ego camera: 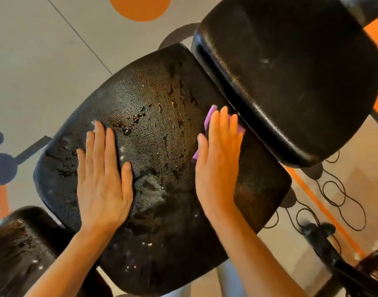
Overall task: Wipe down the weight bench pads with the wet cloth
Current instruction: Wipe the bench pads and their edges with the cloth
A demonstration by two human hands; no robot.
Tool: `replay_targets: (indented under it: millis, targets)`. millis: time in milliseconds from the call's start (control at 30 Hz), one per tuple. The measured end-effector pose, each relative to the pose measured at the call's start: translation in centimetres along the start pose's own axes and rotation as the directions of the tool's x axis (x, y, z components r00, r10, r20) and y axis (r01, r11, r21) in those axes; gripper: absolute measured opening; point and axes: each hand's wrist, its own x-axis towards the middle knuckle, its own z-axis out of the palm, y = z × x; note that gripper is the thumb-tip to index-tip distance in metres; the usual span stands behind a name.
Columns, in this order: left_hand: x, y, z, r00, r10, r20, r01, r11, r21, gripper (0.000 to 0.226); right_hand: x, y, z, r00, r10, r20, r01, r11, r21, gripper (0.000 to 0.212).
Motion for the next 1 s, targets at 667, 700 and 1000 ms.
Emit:
replay_targets:
  millis: [667,700,1000]
  targets:
    - [0.1,-0.2,0.2,1.000,-0.013,0.010,0.013,1.000,-0.007,0.065,5.7,-2.3,0.7,1.000,-0.023,0.006,0.023,0.999,0.036,0.048]
    - [0.0,-0.2,0.2,1.000,-0.012,0.018,0.012,1.000,-0.004,0.065,4.4,-2.9,1.1,0.999,-0.046,0.006,0.046,0.999,0.001,0.049]
    - [0.1,-0.3,0.2,1.000,-0.008,0.028,0.007,1.000,0.010,0.065,7.2,-3.5,0.9,0.995,-0.099,-0.003,0.099,0.992,0.076,0.046]
